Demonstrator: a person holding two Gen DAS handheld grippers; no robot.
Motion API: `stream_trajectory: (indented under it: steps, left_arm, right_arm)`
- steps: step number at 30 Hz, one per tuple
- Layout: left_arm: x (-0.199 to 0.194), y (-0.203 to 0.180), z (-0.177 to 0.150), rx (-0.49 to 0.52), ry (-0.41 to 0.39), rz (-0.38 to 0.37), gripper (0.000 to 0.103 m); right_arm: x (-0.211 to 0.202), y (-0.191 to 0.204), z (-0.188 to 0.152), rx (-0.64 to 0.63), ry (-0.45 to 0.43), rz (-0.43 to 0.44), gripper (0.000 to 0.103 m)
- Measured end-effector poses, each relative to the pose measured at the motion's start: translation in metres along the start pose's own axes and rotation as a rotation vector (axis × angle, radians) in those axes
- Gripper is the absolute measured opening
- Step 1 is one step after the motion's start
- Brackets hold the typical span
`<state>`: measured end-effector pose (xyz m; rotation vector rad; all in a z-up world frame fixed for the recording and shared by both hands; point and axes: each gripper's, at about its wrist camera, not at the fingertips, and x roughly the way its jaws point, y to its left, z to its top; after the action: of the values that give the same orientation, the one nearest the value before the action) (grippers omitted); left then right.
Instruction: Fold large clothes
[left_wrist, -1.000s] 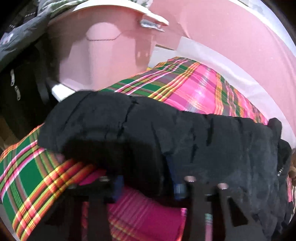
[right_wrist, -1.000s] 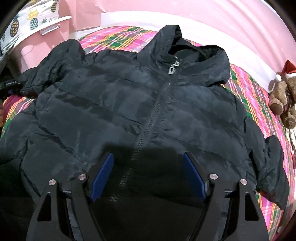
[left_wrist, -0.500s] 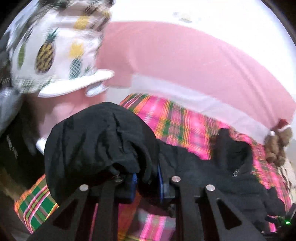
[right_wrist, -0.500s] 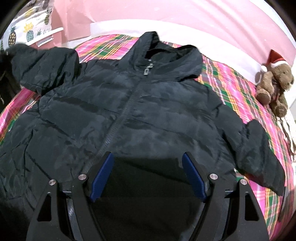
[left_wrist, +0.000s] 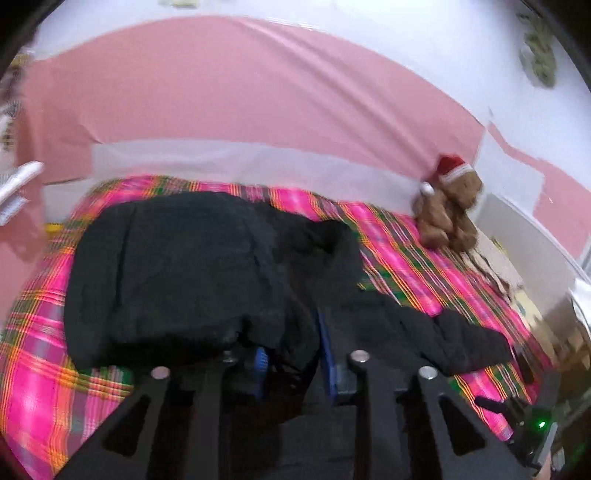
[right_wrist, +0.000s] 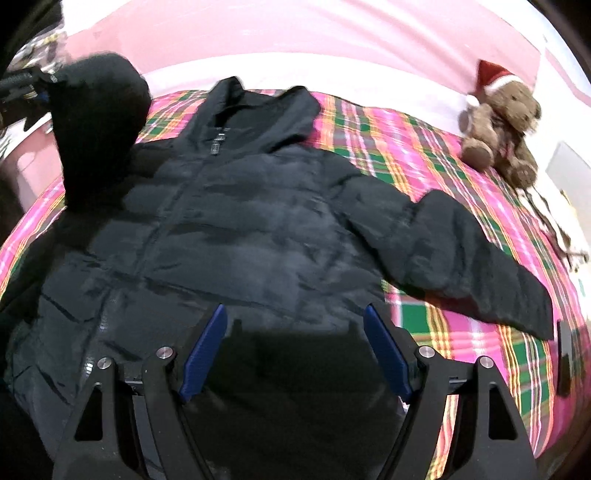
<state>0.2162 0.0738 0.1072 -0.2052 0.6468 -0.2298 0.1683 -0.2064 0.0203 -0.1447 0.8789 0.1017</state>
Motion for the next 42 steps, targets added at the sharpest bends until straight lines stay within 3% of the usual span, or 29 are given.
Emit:
stream_trajectory:
  steps: [1,3,6,12,16,19,23,24,27,30,33,37,40,42]
  left_arm:
    - [0.014,-0.009,-0.005,0.001,0.024,-0.025,0.051]
    - [0.031,-0.026,-0.017,0.004,0.055,-0.079,0.068]
    - [0.047,-0.050,-0.033,0.008,0.090,-0.163,0.079]
    - [0.049,-0.075,-0.041,0.015,0.122,-0.296,0.085]
    - [0.041,-0.079,-0.036,0.043,0.096,-0.309,0.085]
    - [0.033,-0.057,-0.030,0.062,0.046,-0.231,0.085]
    - [0.040,-0.008,-0.022,0.066,0.029,-0.024,0.085]
    - [0.044,0.004,-0.021,0.071,0.030,0.027,0.085]
    - [0.067,0.049,-0.023,0.047,0.073,0.151,0.084]
    - [0.100,0.090,-0.038,-0.030,0.181,0.213,0.069]
    - [0.112,0.107,-0.055,-0.099,0.204,0.178,0.069]
    - [0.109,0.098,-0.051,-0.077,0.205,0.175,0.069]
    - [0.089,0.095,-0.037,-0.066,0.140,0.139,0.068]
    - [0.081,0.100,-0.021,-0.066,0.078,0.167,0.068]
  right_arm:
    - [0.001,-0.007,-0.002,0.017,0.003,-0.005,0.076]
    - [0.002,-0.017,-0.006,0.039,0.006,-0.009,0.076]
    - [0.003,-0.031,-0.010,0.072,0.004,-0.012,0.076]
    - [-0.004,-0.044,-0.006,0.115,-0.037,-0.014,0.076]
    - [-0.007,-0.046,0.001,0.136,-0.065,0.002,0.076]
    - [0.000,-0.041,0.014,0.146,-0.070,0.041,0.076]
    - [0.027,-0.026,0.038,0.134,-0.059,0.118,0.076]
    - [0.038,-0.021,0.044,0.129,-0.046,0.132,0.071]
    - [0.076,-0.009,0.063,0.105,0.005,0.142,0.056]
    - [0.117,-0.007,0.075,0.095,0.064,0.126,0.049]
    - [0.142,-0.016,0.082,0.115,0.085,0.145,0.049]
    - [0.152,-0.018,0.090,0.121,0.104,0.136,0.049]
    - [0.130,-0.019,0.097,0.112,0.052,0.121,0.049]
    - [0.122,-0.020,0.105,0.107,0.023,0.105,0.049]
